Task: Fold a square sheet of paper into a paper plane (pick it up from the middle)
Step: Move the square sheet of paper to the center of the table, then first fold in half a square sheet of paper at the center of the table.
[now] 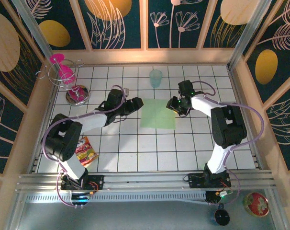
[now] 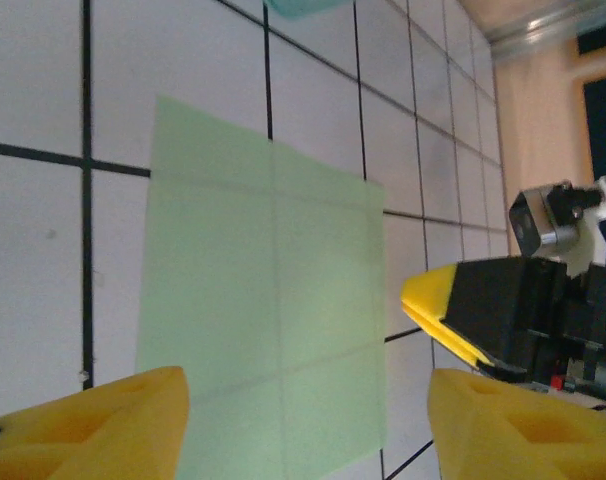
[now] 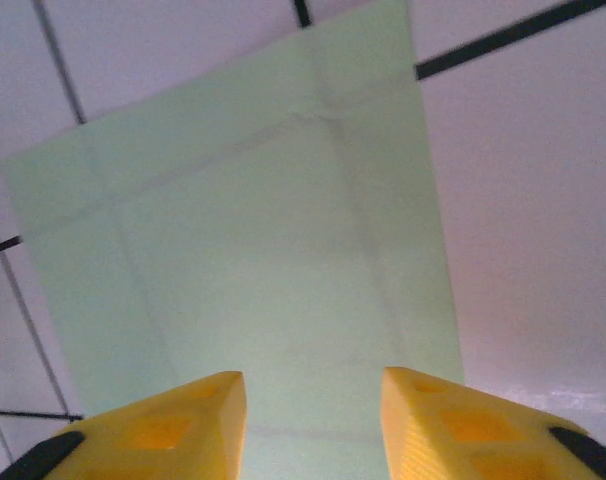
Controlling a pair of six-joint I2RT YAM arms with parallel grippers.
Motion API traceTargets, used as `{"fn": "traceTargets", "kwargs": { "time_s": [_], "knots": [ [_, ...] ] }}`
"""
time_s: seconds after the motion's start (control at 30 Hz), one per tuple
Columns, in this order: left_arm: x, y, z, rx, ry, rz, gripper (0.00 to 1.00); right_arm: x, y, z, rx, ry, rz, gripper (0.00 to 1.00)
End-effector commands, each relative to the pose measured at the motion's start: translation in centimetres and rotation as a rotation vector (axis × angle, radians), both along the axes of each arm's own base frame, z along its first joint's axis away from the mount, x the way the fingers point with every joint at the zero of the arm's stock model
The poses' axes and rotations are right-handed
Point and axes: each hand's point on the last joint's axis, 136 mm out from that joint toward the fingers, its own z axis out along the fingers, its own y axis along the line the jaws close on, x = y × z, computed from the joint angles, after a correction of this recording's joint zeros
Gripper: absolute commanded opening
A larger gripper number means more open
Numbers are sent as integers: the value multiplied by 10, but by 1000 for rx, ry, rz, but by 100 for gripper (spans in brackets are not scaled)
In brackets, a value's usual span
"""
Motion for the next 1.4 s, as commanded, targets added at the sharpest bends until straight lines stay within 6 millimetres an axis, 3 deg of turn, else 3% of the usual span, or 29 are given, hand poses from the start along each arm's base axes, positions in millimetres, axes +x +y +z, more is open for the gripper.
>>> {"fn": "traceTargets", "kwargs": {
  "time_s": [0.0, 0.3, 0.53, 1.03, 1.37],
  "knots": [
    [-2, -10, -20, 22, 101, -9, 61, 1, -1, -8, -17, 24, 15, 37],
    [13, -40, -25, 44, 124, -53, 45, 0, -2, -21, 7, 48, 25, 33],
    [14, -50, -48, 57, 177, -72, 33, -1, -5, -26, 2, 58, 28, 32],
    [-6, -26, -105, 163, 294, -16, 20, -3, 3, -32, 31, 67, 44, 30],
    [-16, -16, -111, 137, 297, 24, 21, -1, 21, -35, 85, 68, 62, 30]
  ]
}}
